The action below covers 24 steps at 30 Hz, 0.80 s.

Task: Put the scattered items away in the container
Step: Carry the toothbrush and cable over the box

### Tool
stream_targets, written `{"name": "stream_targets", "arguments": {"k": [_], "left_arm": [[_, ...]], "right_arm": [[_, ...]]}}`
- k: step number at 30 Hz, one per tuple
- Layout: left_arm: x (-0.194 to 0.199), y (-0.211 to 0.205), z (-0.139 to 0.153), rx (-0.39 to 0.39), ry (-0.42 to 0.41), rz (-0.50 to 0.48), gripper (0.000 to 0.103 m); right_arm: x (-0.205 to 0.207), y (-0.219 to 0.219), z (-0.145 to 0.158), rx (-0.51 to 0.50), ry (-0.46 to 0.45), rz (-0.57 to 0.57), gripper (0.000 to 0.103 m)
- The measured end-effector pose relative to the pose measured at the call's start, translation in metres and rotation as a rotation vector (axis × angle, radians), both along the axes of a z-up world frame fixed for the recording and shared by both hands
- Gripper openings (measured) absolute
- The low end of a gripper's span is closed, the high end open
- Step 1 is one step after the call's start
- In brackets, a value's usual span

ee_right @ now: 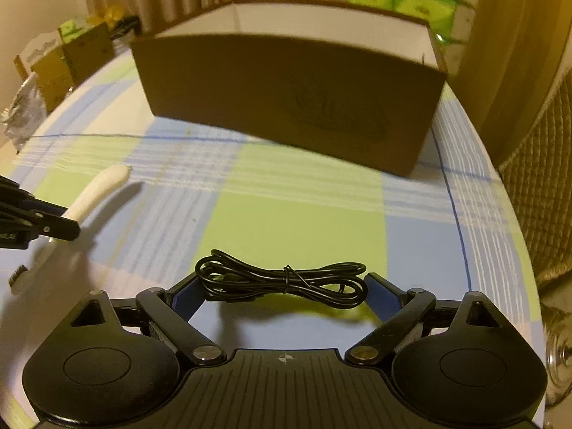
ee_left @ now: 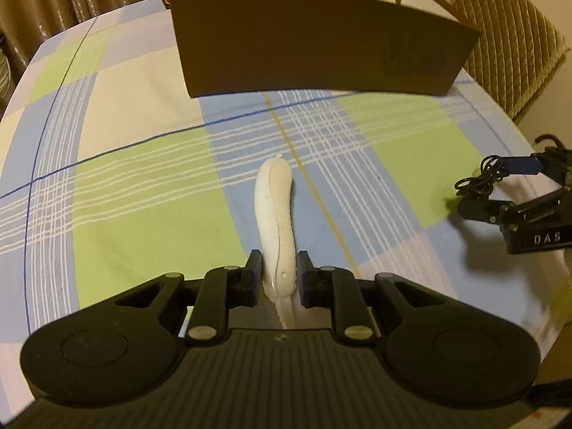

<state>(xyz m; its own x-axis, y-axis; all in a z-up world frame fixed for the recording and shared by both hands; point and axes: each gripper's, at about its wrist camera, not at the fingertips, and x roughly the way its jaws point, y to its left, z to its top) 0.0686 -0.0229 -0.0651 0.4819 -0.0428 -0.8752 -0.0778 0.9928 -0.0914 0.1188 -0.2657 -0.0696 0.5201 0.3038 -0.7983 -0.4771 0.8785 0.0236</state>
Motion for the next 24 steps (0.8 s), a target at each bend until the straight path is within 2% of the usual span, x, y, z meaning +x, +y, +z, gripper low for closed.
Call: {"name": "stream_targets", "arguments": {"k": [15,24], "left_arm": [[0.008,0.002,0.042,-0.027,-0.108,0.007,0.016],[0.023,0.002,0.062,-0.045,-0.161,-0.011,0.016]], "right_arm": [[0.007,0.014,0.040,0.021,-0.048,0.059,0.091],[0.017,0.016,0.054,0.026,-0.074,0.075,0.091]]}}
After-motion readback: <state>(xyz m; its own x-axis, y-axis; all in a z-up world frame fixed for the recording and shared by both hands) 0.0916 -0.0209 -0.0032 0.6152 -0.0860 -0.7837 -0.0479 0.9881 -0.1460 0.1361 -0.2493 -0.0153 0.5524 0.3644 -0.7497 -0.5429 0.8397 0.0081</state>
